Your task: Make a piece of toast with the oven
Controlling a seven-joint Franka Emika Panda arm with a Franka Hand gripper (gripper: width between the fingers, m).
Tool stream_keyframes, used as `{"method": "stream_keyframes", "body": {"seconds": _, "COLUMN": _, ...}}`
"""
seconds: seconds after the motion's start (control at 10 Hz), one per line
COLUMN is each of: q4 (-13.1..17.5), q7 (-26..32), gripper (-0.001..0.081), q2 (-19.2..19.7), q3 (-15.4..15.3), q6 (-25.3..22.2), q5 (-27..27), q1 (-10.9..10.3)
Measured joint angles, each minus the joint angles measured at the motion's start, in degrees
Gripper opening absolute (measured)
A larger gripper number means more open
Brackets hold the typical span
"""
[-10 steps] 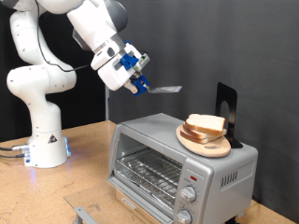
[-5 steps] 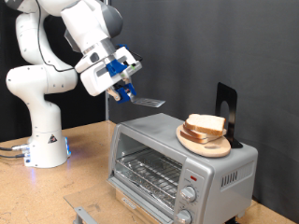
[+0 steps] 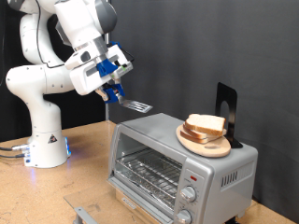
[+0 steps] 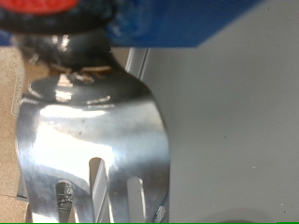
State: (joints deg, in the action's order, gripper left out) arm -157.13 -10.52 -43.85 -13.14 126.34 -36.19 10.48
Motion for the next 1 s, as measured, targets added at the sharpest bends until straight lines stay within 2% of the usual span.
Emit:
{"method": "stream_keyframes", "body": {"seconds": 0.3, "q4": 0.4, "q7": 2.5, "gripper": 0.0439, "q2": 0.1, "q3": 0.7, "q6": 1.1, "q5": -1.3, "q1": -0.2}}
{"method": "stream_keyframes", "body": {"seconds": 0.5, "q4": 0.5, "q7": 1.1, "gripper": 0.0440, "q2": 0.2, "q3": 0.0, "q6": -0.8, "q5": 0.7, "q1": 0.1}}
{"method": "stream_keyframes", "body": {"seconds": 0.6, "q4": 1.0, "q7": -1.4, "gripper": 0.0440, "q2": 0.5, "q3": -1.3, "q6": -1.8, "q5": 2.3, "q1": 0.4}}
{"method": "stream_keyframes", "body": {"seconds": 0.8, "q4": 3.5, "q7": -5.6, "gripper": 0.0440, "q2": 2.2, "q3": -4.3, "q6": -1.8, "q5": 3.2, "q1": 0.7}}
{"method": "stream_keyframes", "body": {"seconds": 1.0, "q4": 6.9, "q7": -7.5, "gripper": 0.0440, "q2": 4.9, "q3": -6.1, "q6": -1.8, "q5": 4.6, "q1": 1.1}}
